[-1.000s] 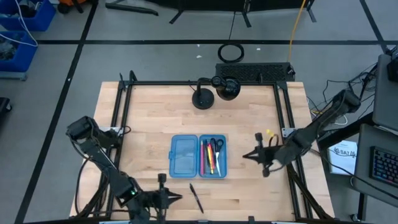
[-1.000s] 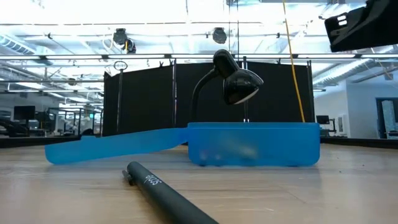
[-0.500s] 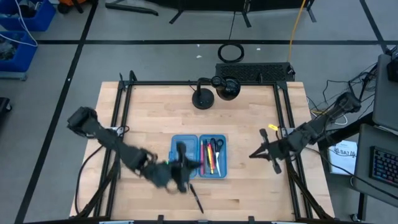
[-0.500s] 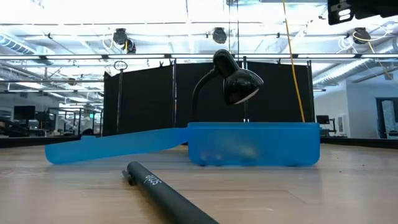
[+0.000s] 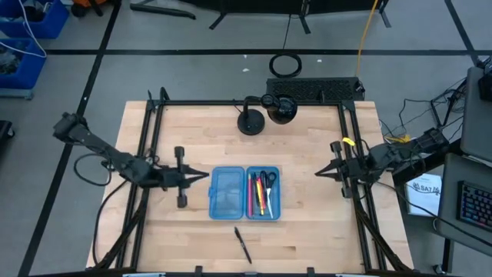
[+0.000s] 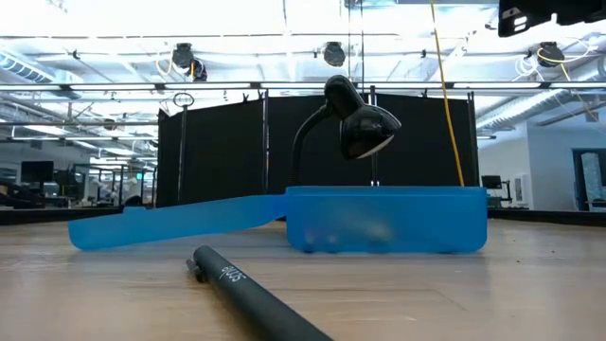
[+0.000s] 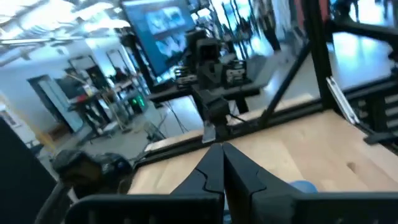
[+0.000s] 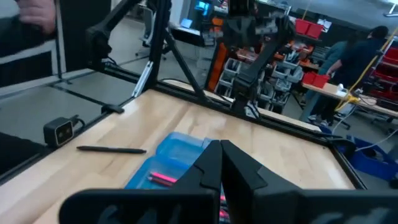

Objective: Pick & place school supplies into a supply box
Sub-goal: Put the black pen into the blue supply box

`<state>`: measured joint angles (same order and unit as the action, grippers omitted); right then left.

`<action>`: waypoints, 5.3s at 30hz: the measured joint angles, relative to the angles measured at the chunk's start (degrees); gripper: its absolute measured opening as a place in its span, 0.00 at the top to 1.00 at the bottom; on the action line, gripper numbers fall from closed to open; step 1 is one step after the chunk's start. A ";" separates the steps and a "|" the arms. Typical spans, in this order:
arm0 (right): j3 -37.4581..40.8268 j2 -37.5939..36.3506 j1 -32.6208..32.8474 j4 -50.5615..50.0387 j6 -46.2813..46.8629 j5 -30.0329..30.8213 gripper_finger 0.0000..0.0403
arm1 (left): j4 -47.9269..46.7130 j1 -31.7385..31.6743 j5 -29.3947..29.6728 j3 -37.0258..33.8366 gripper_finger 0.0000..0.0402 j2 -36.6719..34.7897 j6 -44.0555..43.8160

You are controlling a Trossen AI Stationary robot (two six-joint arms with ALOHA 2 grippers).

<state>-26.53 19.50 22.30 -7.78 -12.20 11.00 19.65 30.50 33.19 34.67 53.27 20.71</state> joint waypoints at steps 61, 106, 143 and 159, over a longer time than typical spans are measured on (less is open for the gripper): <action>10.01 0.43 -11.10 9.56 13.18 -6.62 1.00 | -47.86 0.51 -36.22 54.23 0.50 68.12 6.60; 10.04 4.40 -11.10 9.69 16.08 -6.62 1.00 | -58.82 0.07 -31.87 60.07 0.95 63.94 14.63; 9.68 6.44 -11.08 7.43 21.13 -6.61 1.00 | -72.75 -14.00 -41.35 70.40 0.99 63.15 27.68; -10.74 33.38 -6.77 -9.23 16.58 -5.17 1.00 | -43.25 -14.23 -39.01 45.47 1.00 29.66 13.71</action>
<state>-37.26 52.88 15.53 -17.00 4.39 5.83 -23.61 16.27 -5.82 80.14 82.93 34.42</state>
